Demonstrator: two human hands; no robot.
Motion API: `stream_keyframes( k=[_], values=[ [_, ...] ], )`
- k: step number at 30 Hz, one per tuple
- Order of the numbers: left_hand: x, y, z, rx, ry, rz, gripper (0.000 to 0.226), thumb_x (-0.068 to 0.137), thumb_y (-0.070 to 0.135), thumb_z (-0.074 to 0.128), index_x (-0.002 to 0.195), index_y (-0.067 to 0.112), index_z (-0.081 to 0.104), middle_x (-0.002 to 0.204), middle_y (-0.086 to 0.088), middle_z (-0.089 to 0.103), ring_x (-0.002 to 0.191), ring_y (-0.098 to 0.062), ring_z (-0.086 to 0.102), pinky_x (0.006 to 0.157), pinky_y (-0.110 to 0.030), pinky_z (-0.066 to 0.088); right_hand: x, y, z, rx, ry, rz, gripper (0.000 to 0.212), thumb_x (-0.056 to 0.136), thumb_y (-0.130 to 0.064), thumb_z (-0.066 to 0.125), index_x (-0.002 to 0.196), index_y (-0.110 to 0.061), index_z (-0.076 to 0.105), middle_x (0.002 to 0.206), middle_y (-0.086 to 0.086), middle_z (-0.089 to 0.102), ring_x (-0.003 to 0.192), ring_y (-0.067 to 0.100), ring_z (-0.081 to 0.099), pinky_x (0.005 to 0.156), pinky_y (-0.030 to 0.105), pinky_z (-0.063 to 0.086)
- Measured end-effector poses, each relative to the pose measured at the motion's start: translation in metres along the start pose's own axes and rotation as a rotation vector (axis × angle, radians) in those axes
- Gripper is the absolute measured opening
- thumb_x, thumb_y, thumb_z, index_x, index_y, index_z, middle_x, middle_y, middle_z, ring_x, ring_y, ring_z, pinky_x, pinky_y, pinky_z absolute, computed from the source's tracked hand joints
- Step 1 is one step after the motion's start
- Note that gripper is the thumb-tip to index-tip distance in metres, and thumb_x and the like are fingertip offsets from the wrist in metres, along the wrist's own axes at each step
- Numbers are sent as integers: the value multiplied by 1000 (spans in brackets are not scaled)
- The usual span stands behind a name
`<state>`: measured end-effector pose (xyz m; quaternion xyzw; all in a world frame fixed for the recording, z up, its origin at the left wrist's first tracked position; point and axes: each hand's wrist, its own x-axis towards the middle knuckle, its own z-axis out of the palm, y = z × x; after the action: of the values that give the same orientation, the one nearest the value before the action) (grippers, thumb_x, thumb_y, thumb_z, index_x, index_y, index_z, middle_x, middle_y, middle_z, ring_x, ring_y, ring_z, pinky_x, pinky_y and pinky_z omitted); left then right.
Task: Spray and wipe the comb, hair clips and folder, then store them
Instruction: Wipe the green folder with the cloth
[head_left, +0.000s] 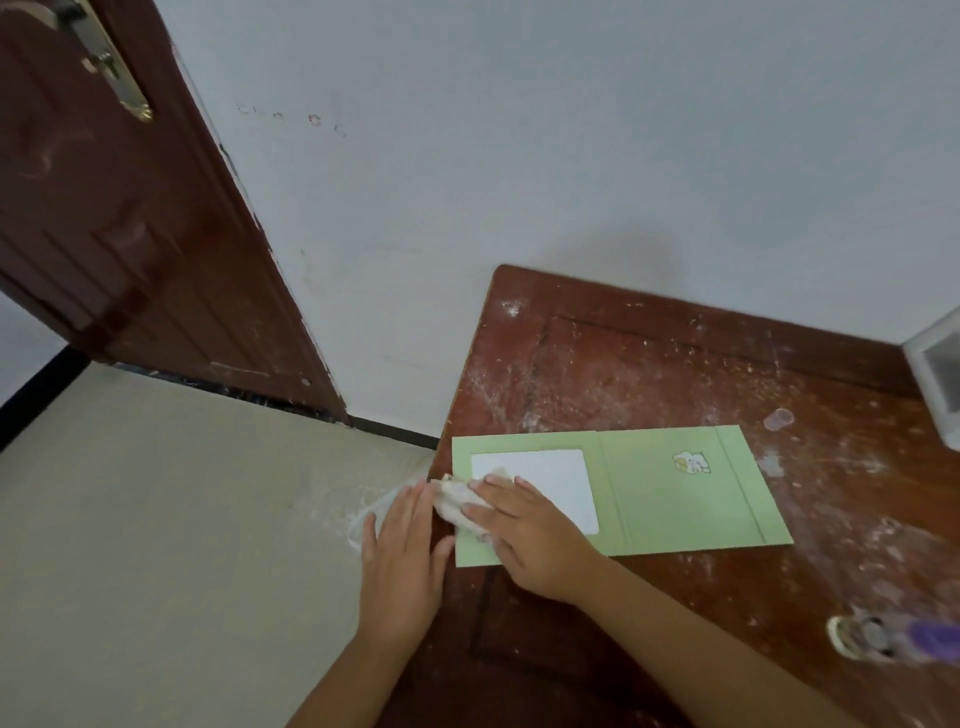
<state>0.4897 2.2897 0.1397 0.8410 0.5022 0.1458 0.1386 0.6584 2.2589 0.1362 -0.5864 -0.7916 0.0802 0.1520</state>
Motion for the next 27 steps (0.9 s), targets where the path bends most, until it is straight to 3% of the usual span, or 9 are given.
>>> stream_keyframes(
  k=[4, 6, 9, 12, 15, 17, 21, 24, 27],
  values=[
    [25, 0, -17, -13, -163, 61, 47, 78, 12, 29, 115, 9, 58, 117, -11, 65, 109, -35, 61, 85, -57, 45, -1, -11, -4, -53, 50, 44, 43, 75, -26, 35, 102, -22, 67, 112, 1, 66, 103, 19, 63, 83, 39, 51],
    [46, 4, -23, 5, -283, 74, 53, 84, 11, 23, 131, 12, 47, 145, -5, 37, 137, -27, 32, 110, -51, 23, -6, -18, -1, -64, 75, 69, 43, 73, -26, 35, 100, -23, 68, 110, -1, 67, 102, 18, 63, 83, 38, 51],
    [69, 12, -27, 88, -492, 83, 55, 91, 3, 30, 143, 21, 26, 155, 6, 11, 144, -12, 1, 116, -37, 3, -14, -34, 6, -55, 102, 121, 42, 73, -27, 36, 99, -25, 69, 108, -3, 67, 102, 16, 63, 84, 37, 50],
    [72, 19, -28, 207, -486, 115, 53, 92, 4, 29, 143, 18, 26, 155, 6, 14, 144, -13, 2, 116, -38, 7, -26, -45, 9, -52, 157, 131, 39, 77, -24, 36, 101, -25, 67, 110, -3, 66, 105, 15, 61, 87, 36, 49],
    [66, 19, -26, 135, -483, 53, 47, 96, 17, 24, 143, 18, 25, 156, 5, 12, 144, -13, 4, 116, -36, 8, -57, -31, 4, -48, 230, 151, 35, 93, -21, 26, 116, -23, 53, 116, -1, 63, 109, 18, 55, 91, 35, 46],
    [58, 17, -22, 92, -480, 29, 49, 96, 23, 27, 144, 19, 21, 156, 5, 7, 144, -12, 2, 117, -37, 6, -73, -7, -8, -104, 287, 246, 37, 90, -20, 30, 123, -22, 46, 116, 1, 63, 110, 19, 52, 93, 35, 43],
    [52, 11, -16, 110, -493, 42, 54, 97, 35, 29, 146, 22, 11, 156, 6, -1, 144, -13, -4, 117, -41, 3, -55, 30, -20, -160, 227, 500, 38, 82, -19, 33, 105, -9, 62, 104, 14, 67, 94, 34, 64, 79, 41, 52],
    [53, 8, -15, 132, -511, 53, 55, 97, 38, 27, 146, 22, 8, 156, 6, -3, 144, -14, -5, 117, -42, 3, -34, 2, 2, -145, 195, 376, 49, 95, -17, 10, 126, -11, 46, 122, 10, 58, 109, 27, 54, 100, 34, 33],
    [51, 7, -14, 117, -505, 49, 55, 97, 38, 26, 146, 23, 7, 156, 7, -4, 144, -13, -6, 117, -43, 3, -59, -29, 3, -120, 160, 256, 41, 96, -17, 12, 119, -17, 45, 117, 5, 63, 107, 21, 59, 102, 30, 35]
  ],
)
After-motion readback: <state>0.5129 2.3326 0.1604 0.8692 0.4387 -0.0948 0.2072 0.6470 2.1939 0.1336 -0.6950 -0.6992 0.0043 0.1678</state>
